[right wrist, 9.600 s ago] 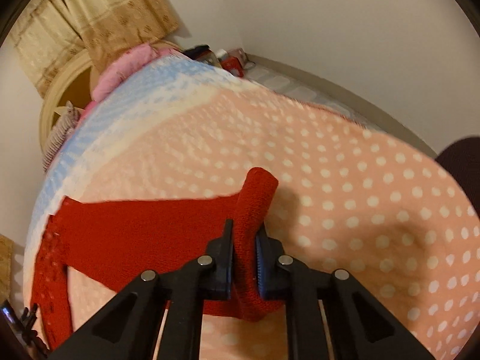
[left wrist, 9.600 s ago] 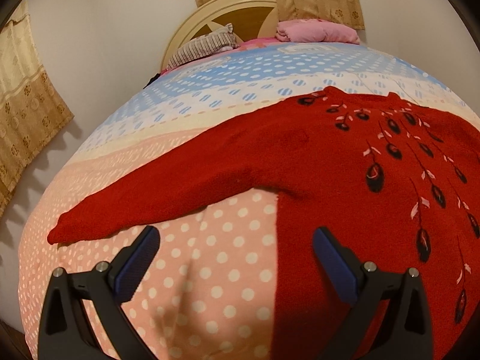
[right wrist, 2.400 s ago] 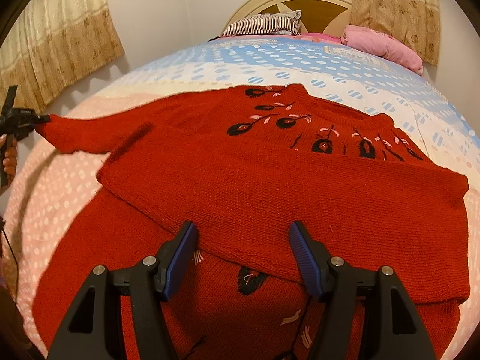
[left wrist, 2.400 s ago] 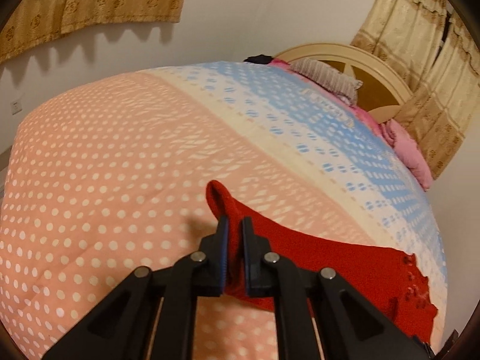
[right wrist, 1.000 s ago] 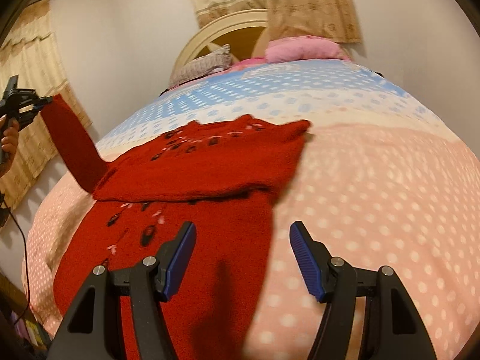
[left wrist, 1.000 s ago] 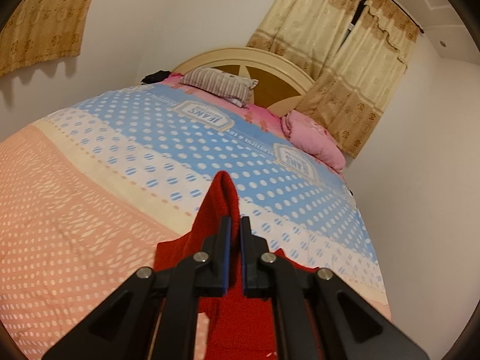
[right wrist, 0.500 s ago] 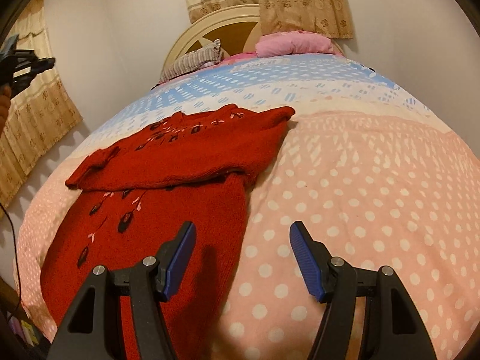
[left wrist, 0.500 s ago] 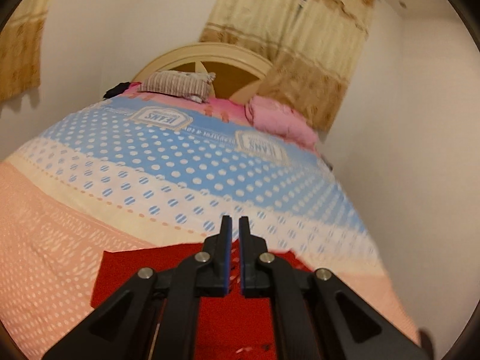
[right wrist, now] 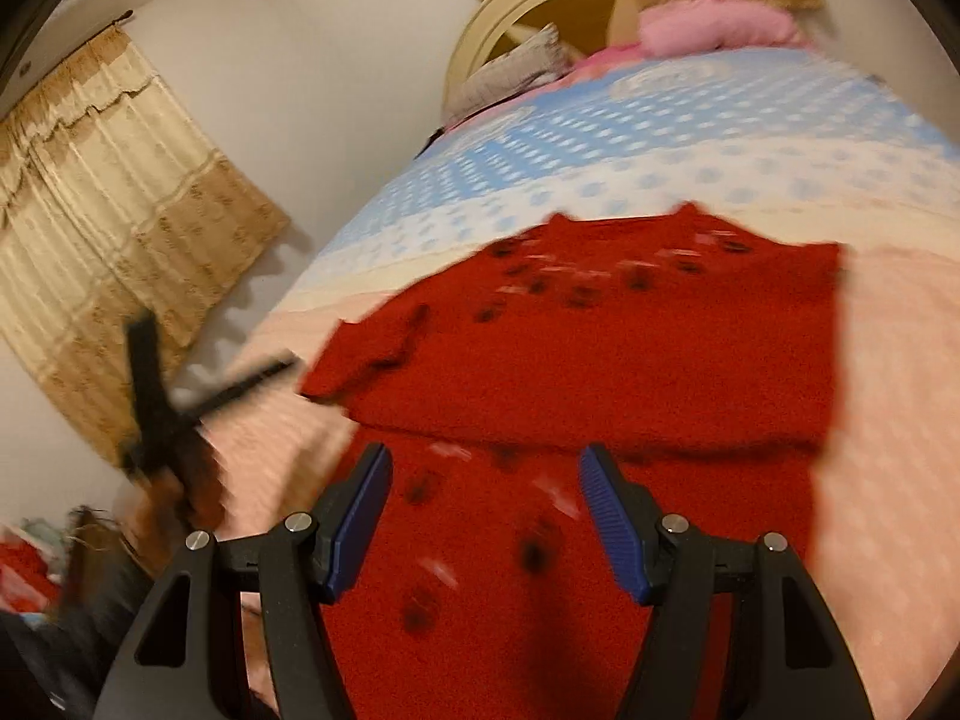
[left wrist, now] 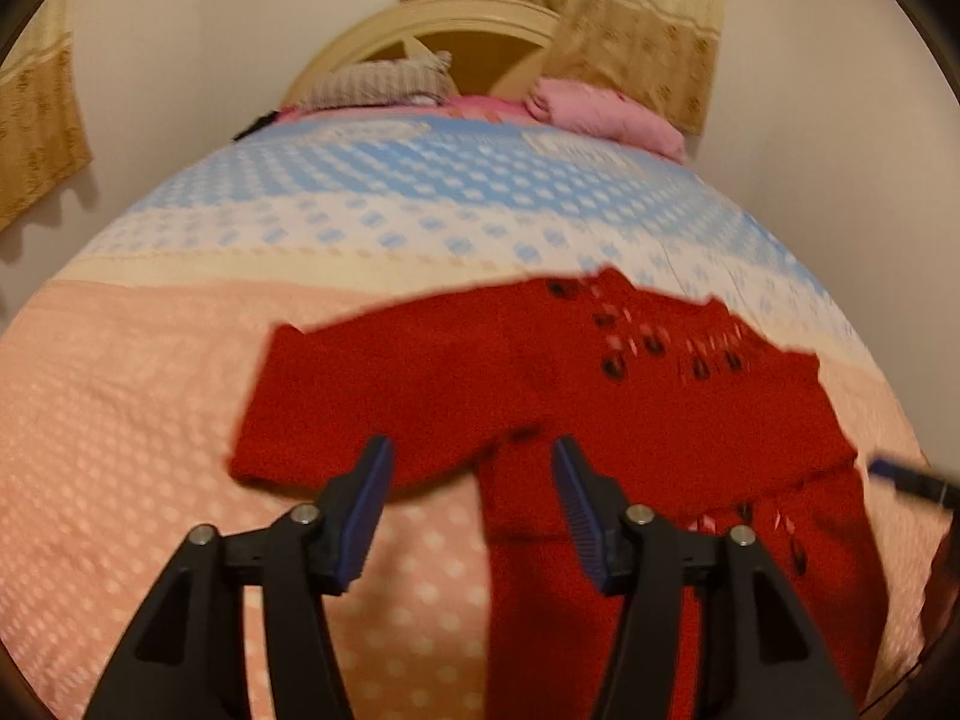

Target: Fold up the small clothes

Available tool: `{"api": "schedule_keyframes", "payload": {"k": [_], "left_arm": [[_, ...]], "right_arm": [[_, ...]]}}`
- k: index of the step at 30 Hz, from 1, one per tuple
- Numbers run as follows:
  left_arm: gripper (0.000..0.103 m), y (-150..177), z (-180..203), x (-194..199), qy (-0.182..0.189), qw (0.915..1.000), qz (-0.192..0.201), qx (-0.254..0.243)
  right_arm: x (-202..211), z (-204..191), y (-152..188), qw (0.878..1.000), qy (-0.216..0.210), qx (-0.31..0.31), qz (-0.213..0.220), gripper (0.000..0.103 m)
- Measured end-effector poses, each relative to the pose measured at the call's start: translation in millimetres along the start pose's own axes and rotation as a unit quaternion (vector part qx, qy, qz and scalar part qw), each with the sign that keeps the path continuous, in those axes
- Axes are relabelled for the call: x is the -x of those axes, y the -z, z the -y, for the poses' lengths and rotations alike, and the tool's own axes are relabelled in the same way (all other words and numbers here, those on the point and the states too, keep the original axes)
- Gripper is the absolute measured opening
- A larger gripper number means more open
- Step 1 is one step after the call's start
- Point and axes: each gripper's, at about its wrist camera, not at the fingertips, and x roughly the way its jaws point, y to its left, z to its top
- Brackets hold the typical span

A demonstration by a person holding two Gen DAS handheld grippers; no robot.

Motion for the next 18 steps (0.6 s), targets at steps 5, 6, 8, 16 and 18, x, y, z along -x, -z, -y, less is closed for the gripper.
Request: {"api": "schedule_keyframes", "payload": {"k": [5, 6, 8, 16, 18], "left_arm": [[0.061, 6, -5, -43, -0.027, 0.9992, -0.03, 0.004], [0.061, 8, -8, -50, -0.032, 0.9987, -0.04, 0.004], [0.065, 13, -16, -64, -0.03, 0.9976, -0.061, 0.014], [0.075, 28, -33, -56, -0.005, 0.997, -0.037, 0.068], [0.076, 30, -34, -57, -0.001, 0.9965, -0.038, 0.075]], "right_arm": [[-58, -18, -36, 0.996, -0.06, -0.065, -0.029, 0.066], [-75, -24, -42, 0.995, -0.059, -0.07, -0.032, 0.066], [-98, -30, -49, 0.994, -0.061, -0.077, -0.042, 0.066], [-197, -37, -64, 0.987, -0.08, -0.118, -0.074, 0.06], [-214, -44, -66, 0.986, -0.089, -0.115, -0.083, 0.056]]}}
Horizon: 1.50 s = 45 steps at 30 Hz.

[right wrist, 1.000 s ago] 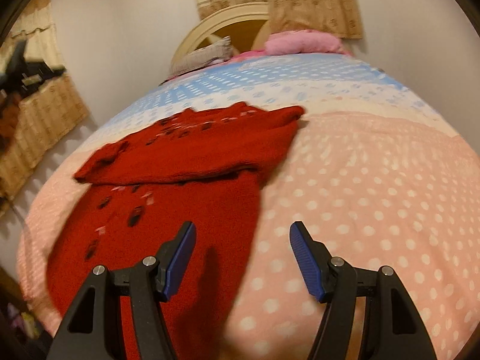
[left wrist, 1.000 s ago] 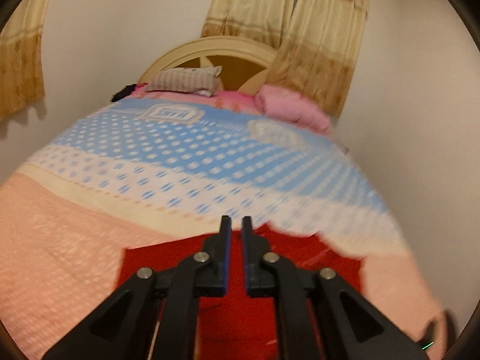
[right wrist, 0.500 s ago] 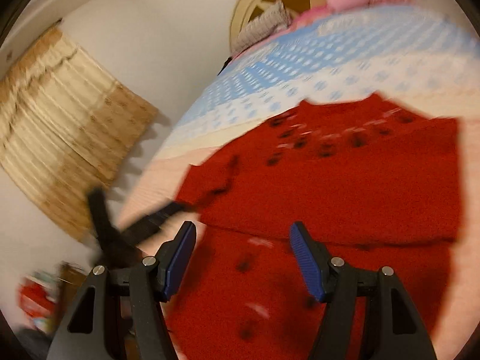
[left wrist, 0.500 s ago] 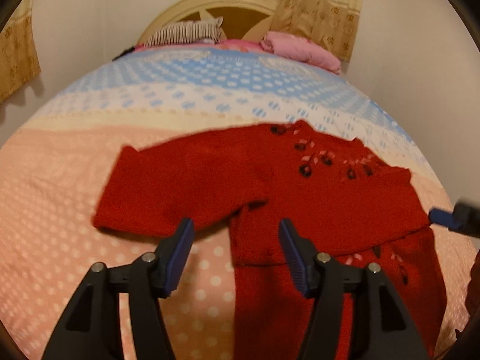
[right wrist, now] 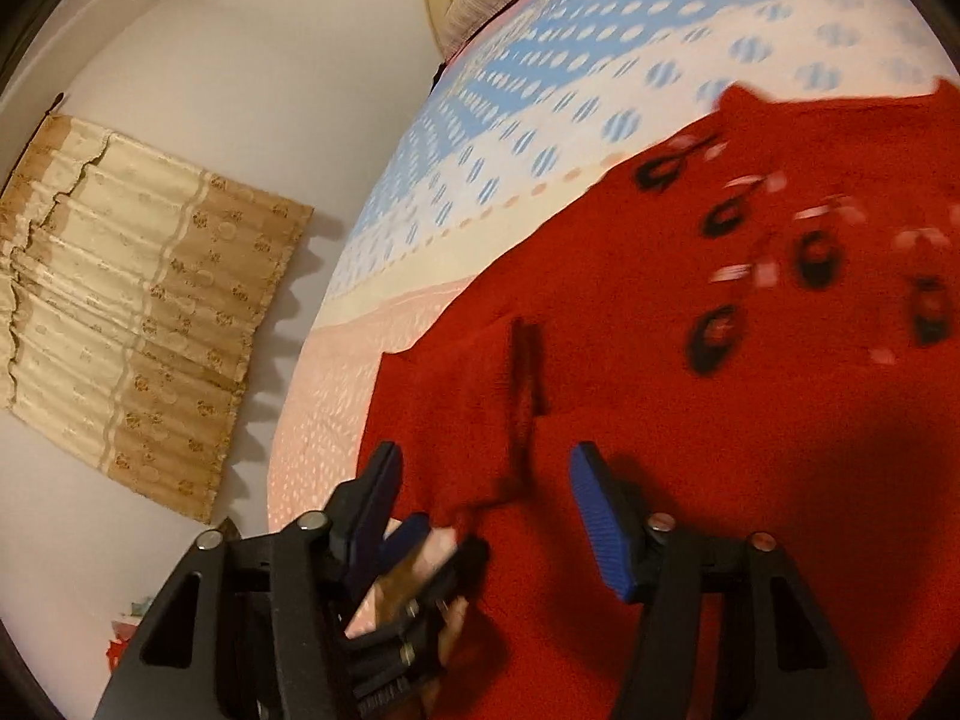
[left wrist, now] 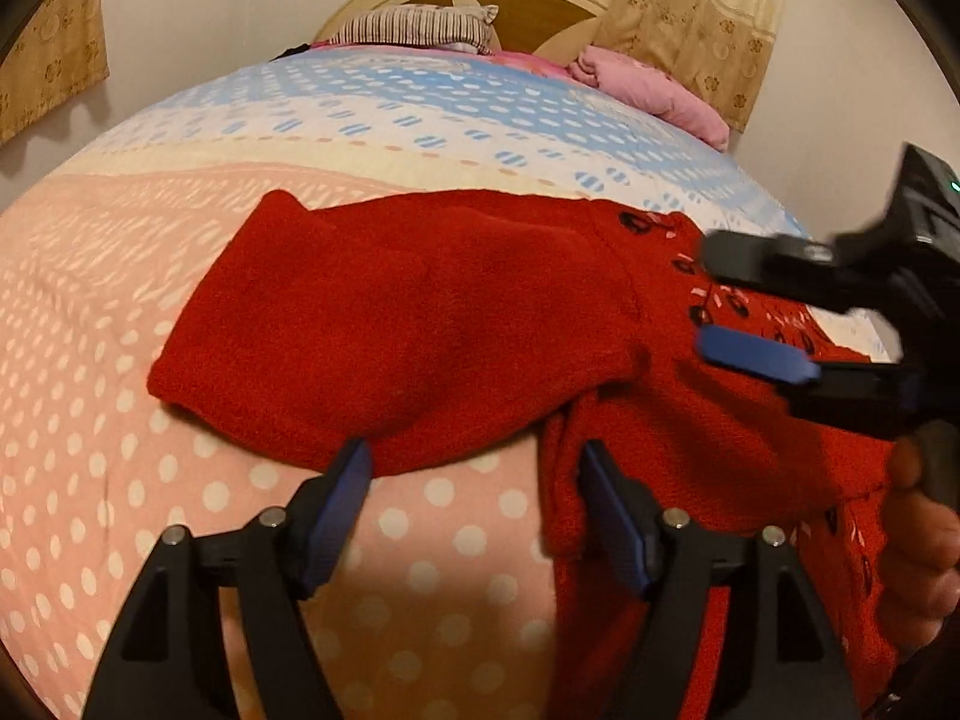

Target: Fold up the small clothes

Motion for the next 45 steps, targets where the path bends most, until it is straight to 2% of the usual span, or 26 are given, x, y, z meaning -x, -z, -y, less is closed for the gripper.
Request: {"api": "schedule_keyframes", "payload": {"k": [3, 5, 7, 12, 16, 17, 22, 25, 27, 30, 33, 35, 36, 37, 38, 41, 45], "left_arm": [[0.077, 2, 3, -2, -0.006, 1.0, 0.003, -0.002], [0.077, 2, 5, -3, -0.011, 0.9999, 0.005, -0.006], [0.078, 2, 5, -4, -0.013, 0.9999, 0.002, -0.006], [0.081, 2, 5, -5, -0.023, 0.9997, 0.001, -0.009], [0.084, 2, 4, -6, -0.026, 0.9997, -0.002, -0.004], [0.086, 0, 2, -8, -0.026, 0.9996, -0.003, 0.001], [0.086, -1, 0, -9, -0.026, 0.9997, -0.004, 0.005], [0.087, -1, 2, -9, -0.031, 0.9995, -0.004, 0.003], [0.087, 0, 1, -9, -0.029, 0.9996, -0.004, 0.004], [0.087, 0, -1, -9, -0.023, 0.9997, -0.004, 0.009], [0.087, 1, -1, -9, -0.022, 0.9997, -0.004, 0.009], [0.087, 1, -1, -8, -0.022, 0.9997, -0.004, 0.009], [0.087, 1, -1, -8, -0.022, 0.9997, -0.004, 0.009], [0.087, 1, -2, -8, -0.022, 0.9997, -0.004, 0.009], [0.087, 1, -2, -8, -0.022, 0.9997, -0.004, 0.009], [0.087, 1, -1, -8, -0.022, 0.9997, -0.004, 0.009], [0.087, 1, 0, -8, -0.026, 0.9996, -0.004, 0.006]], "right_arm": [[-29, -13, 0, 0.999, 0.029, 0.027, -0.025, 0.055], [-44, -16, 0, 0.997, 0.058, 0.042, -0.035, 0.047], [-50, -19, -1, 0.995, 0.076, 0.056, -0.03, 0.019], [-37, -44, 3, 0.99, 0.081, 0.114, -0.012, 0.013], [1, -72, 3, 0.982, 0.086, 0.164, 0.026, 0.003], [9, -77, 2, 0.981, 0.087, 0.171, 0.034, 0.003], [50, -82, -6, 0.979, 0.089, 0.175, 0.059, 0.003], [56, -66, -11, 0.987, 0.058, 0.142, 0.04, 0.004], [55, -59, -11, 0.988, 0.066, 0.134, 0.043, 0.004], [47, -49, -7, 0.986, 0.087, 0.137, 0.029, 0.004], [46, -32, 3, 0.988, 0.089, 0.125, 0.008, 0.004], [46, -24, 13, 0.988, 0.091, 0.123, -0.006, 0.007], [48, -19, 16, 0.988, 0.096, 0.116, -0.006, 0.024], [51, -14, 18, 0.99, 0.095, 0.105, -0.003, 0.054], [52, -9, 18, 0.992, 0.09, 0.093, 0.0, 0.063], [53, 2, 19, 0.994, 0.085, 0.065, 0.011, 0.065], [33, 8, 16, 0.997, 0.072, 0.042, 0.002, 0.065]]}}
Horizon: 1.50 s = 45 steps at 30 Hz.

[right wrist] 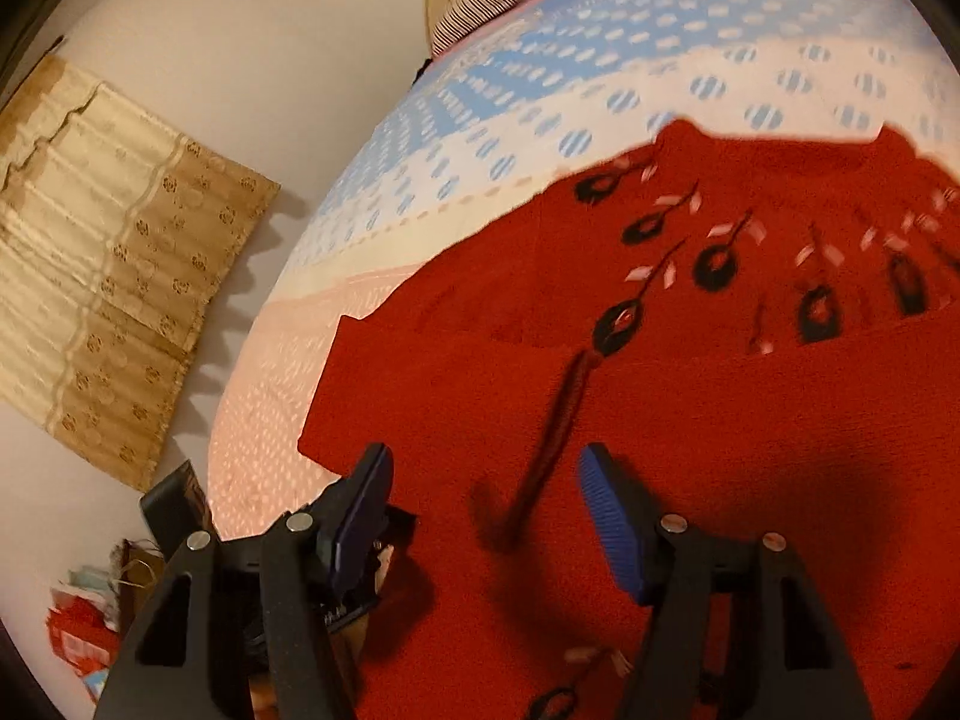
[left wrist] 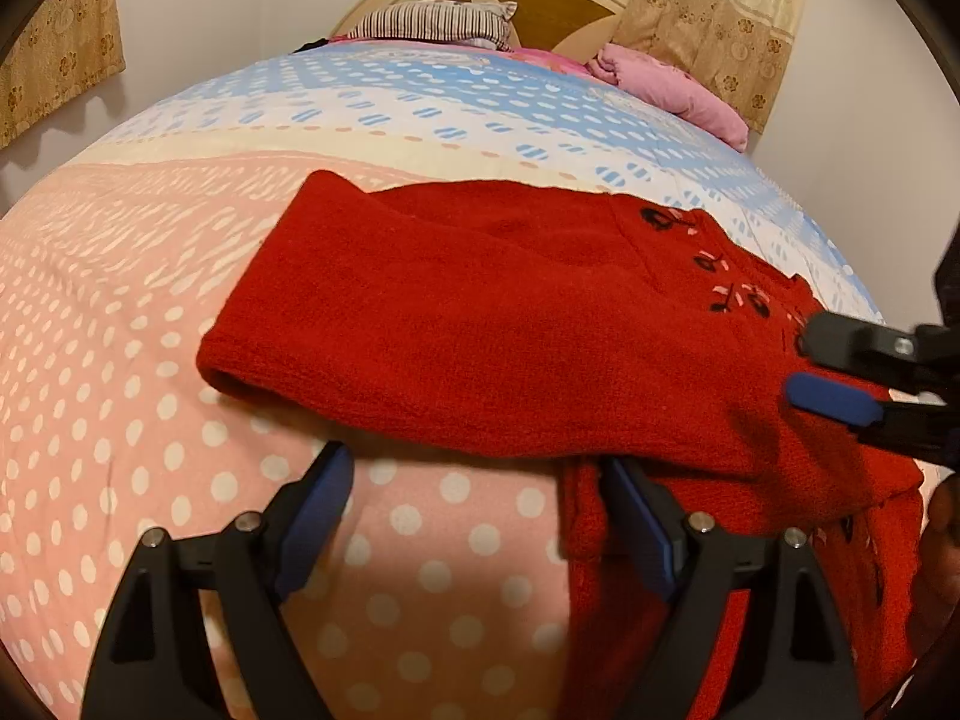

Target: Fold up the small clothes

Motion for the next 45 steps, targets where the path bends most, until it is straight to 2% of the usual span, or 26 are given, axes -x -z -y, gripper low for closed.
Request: {"api": "schedule_keyframes", "payload": {"k": [2, 3, 5, 6, 10, 16, 20, 25, 32, 45], "left_arm": [[0.087, 0, 1, 0, -0.002, 1.0, 0.0, -0.001], [0.087, 0, 1, 0, -0.002, 1.0, 0.0, -0.001], [0.087, 0, 2, -1, -0.003, 1.0, 0.0, -0.001], [0.087, -1, 1, -1, -0.002, 1.0, 0.0, 0.0], [0.087, -2, 1, -2, 0.0, 1.0, -0.001, 0.001], [0.087, -2, 1, -3, 0.0, 1.0, -0.001, 0.001], [0.087, -2, 1, -3, -0.004, 1.0, -0.001, -0.001], [0.087, -2, 1, -4, -0.005, 1.0, -0.001, -0.002], [0.088, -3, 0, -6, -0.007, 1.0, -0.001, -0.004], [0.088, -3, 0, -7, -0.009, 0.9999, -0.001, -0.006]], "right_arm": [[-16, -2, -2, 1.0, 0.015, 0.007, -0.006, 0.064], [-24, -2, -3, 0.999, 0.032, 0.01, -0.008, 0.057], [-34, -2, -5, 0.999, 0.05, 0.015, -0.006, 0.034], [-36, -6, -6, 0.998, 0.062, 0.029, -0.005, 0.006], [-17, -22, -4, 0.995, 0.066, 0.067, 0.017, 0.007], [50, -53, -9, 0.985, 0.091, 0.133, 0.068, 0.007], [86, -55, -16, 0.98, 0.107, 0.145, 0.089, 0.007], [123, -39, -20, 0.976, 0.127, 0.14, 0.106, 0.007], [157, -10, -10, 0.973, 0.153, 0.13, 0.113, 0.007], [183, 50, 9, 0.972, 0.184, 0.085, 0.123, 0.007]]}}
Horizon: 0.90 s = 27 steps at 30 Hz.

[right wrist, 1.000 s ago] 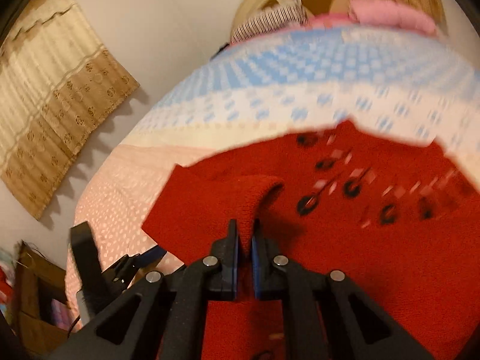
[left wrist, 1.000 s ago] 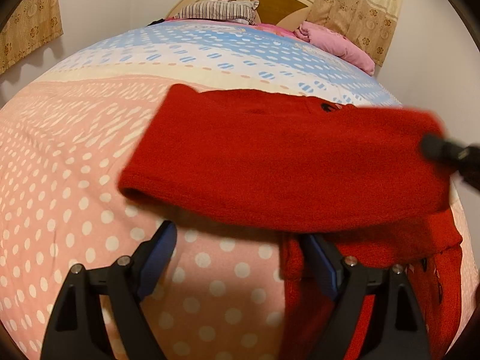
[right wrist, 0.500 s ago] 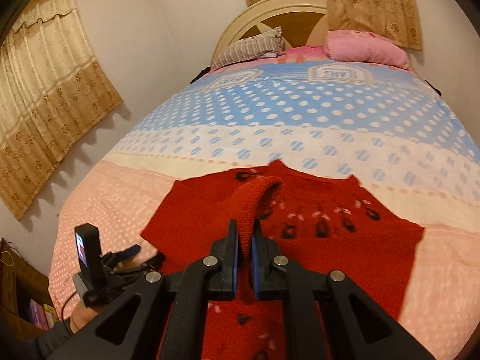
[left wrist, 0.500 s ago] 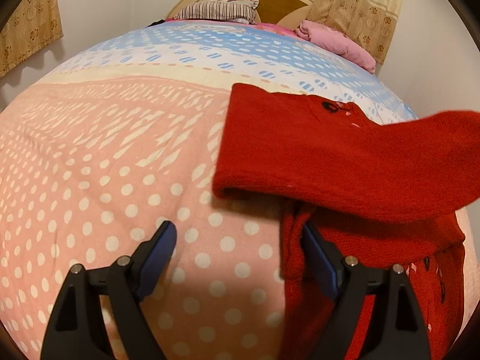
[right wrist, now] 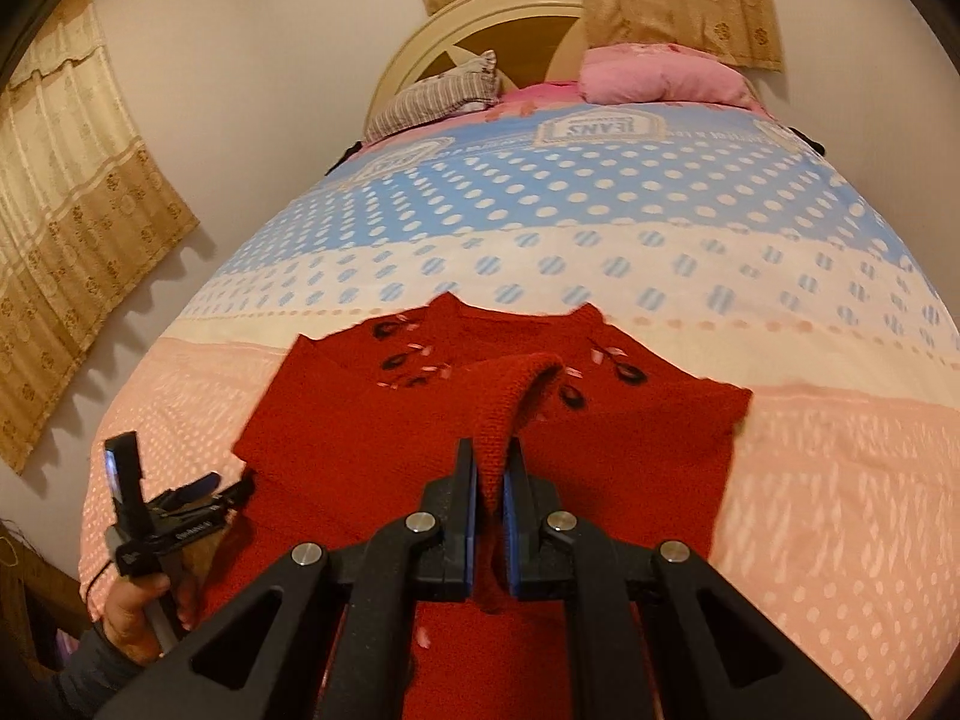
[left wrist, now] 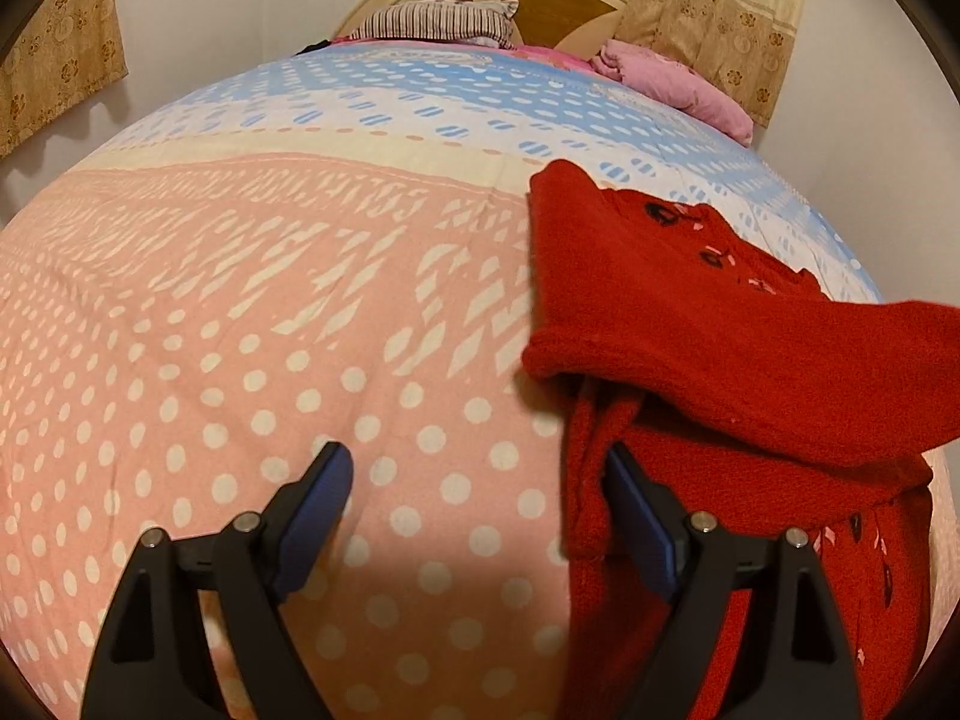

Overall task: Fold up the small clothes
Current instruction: 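Lay the folded side down with the right gripper and open it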

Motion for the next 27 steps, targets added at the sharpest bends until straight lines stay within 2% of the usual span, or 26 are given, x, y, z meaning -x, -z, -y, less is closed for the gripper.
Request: {"api": "schedule_keyframes", "payload": {"k": [11, 14, 16, 18, 21, 23, 25, 27], "left_arm": [[0.088, 0, -1, 0, 0.0, 1.0, 0.0, 0.001], [0.088, 1, -3, 2, 0.003, 1.0, 0.004, 0.004], [0.088, 1, -6, 4, 0.009, 0.9999, 0.007, 0.009], [0.088, 3, -9, 10, 0.012, 0.9998, 0.014, 0.012], [0.087, 6, -14, 26, 0.001, 0.9993, 0.033, 0.016], [0.087, 4, -9, 35, -0.015, 0.9986, 0.05, -0.001], [0.086, -4, -2, 42, -0.022, 0.9975, 0.066, -0.015], [0.086, -15, 4, 44, -0.015, 0.9972, 0.072, -0.017]], "right_arm": [[-20, 60, 30, 0.998, 0.035, -0.054, -0.014, 0.007], [-37, 79, 42, 0.995, 0.059, -0.069, -0.035, 0.007], [-45, 86, 51, 0.994, 0.059, -0.074, -0.048, 0.01], [-40, 89, 56, 0.994, 0.065, -0.081, -0.036, 0.018], [-21, 88, 58, 0.993, 0.076, -0.089, -0.013, 0.019], [-8, 83, 56, 0.993, 0.082, -0.082, 0.0, 0.022], [0, 70, 52, 0.996, 0.063, -0.063, 0.008, 0.023], [-2, 53, 48, 0.999, 0.033, -0.043, 0.007, 0.023]]}}
